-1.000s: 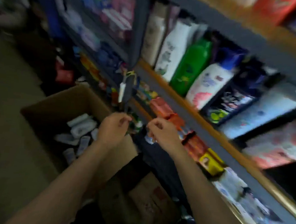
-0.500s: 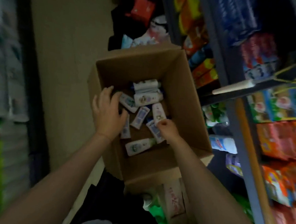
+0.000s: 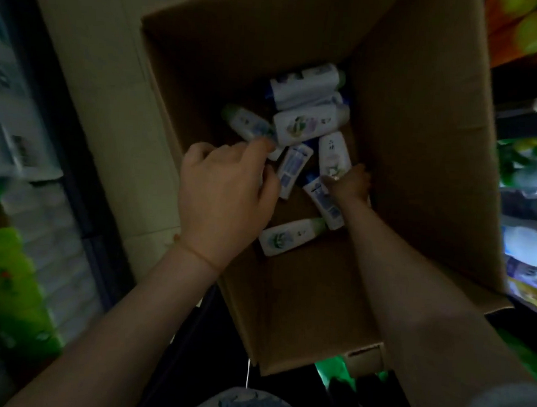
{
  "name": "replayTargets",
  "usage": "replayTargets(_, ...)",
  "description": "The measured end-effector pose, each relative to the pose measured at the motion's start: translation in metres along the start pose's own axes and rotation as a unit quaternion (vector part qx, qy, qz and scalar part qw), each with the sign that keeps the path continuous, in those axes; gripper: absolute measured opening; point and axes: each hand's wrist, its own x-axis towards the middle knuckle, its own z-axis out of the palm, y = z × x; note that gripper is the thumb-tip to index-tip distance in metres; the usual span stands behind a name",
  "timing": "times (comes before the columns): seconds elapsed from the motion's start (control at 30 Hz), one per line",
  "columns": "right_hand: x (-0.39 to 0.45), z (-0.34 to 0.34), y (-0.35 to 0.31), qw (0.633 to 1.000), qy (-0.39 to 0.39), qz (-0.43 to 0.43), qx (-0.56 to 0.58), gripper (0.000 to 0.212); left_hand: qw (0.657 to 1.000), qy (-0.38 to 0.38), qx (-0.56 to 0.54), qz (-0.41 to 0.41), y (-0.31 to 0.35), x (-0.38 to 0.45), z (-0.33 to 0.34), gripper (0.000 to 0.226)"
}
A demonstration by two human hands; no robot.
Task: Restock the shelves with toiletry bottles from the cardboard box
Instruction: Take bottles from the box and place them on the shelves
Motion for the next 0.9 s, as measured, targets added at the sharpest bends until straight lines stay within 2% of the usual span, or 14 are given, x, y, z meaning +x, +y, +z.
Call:
replayTargets(0.13,-0.007,-0.002,-0.012,0.994,-0.075,0.051,0.053,0.073,1.0,0.0,0.007,0.011,0.0,0.0,0.0,0.023)
replayTargets(0.2,-0.02,-0.007,-0.016,0.975,-0.13,0.1,0.146,0.068,1.0,-0.004,0.007,0.01,0.0,0.0,0.0,0.023)
replayTargets(0.3,-0.049,-0.017,-0.014,0.88,-0.242,0.154,0.38,0.05,1.0,-0.006,-0.002,0.004,0.001,0.001,0.0,0.022)
replayTargets(0.37,-0.074,-0.032,-0.01,0.823,-0.283,0.16,0.465,0.037,1.0,-0.002,-0.005,-0.002,0.002,0.002,-0.001,0.023)
replayTargets(0.43,-0.105,-0.05,-0.006,0.802,-0.313,0.119,0.495,0.031,1.0,-0.02,0.0,-0.018,0.005,0.003,-0.004,0.027)
replayTargets(0.5,-0.139,-0.07,-0.002,0.791,-0.337,0.051,0.508,0.031,0.994,-0.06,-0.062,-0.068,0.012,0.0,-0.006,0.03)
replayTargets(0.53,-0.157,-0.081,0.001,0.785,-0.348,0.01,0.512,0.03,0.978,-0.09,-0.149,-0.118,0.02,-0.002,-0.01,0.028)
replayTargets(0.57,-0.176,-0.093,0.006,0.782,-0.352,-0.033,0.514,0.031,0.937,-0.121,-0.273,-0.178,0.032,-0.006,-0.018,0.027)
replayTargets(0.63,-0.216,-0.119,0.019,0.778,-0.344,-0.111,0.515,0.038,0.803,-0.156,-0.511,-0.263,0.065,-0.016,-0.043,0.026)
replayTargets(0.67,-0.235,-0.133,0.028,0.78,-0.332,-0.142,0.511,0.037,0.745,-0.156,-0.588,-0.274,0.084,-0.023,-0.06,0.024)
replayTargets(0.7,-0.255,-0.147,0.04,0.788,-0.312,-0.174,0.502,0.035,0.705,-0.149,-0.64,-0.268,0.104,-0.03,-0.075,0.022)
replayTargets(0.73,-0.275,-0.161,0.053,0.799,-0.285,-0.205,0.488,0.036,0.681,-0.141,-0.672,-0.255,0.123,-0.038,-0.09,0.022)
replayTargets(0.8,-0.314,-0.193,0.084,0.828,-0.204,-0.267,0.449,0.045,0.671,-0.14,-0.695,-0.218,0.163,-0.057,-0.121,0.03)
replayTargets(0.9,-0.373,-0.244,0.14,0.842,-0.06,-0.352,0.405,0.027,0.72,-0.157,-0.664,-0.128,0.226,-0.09,-0.163,0.039)
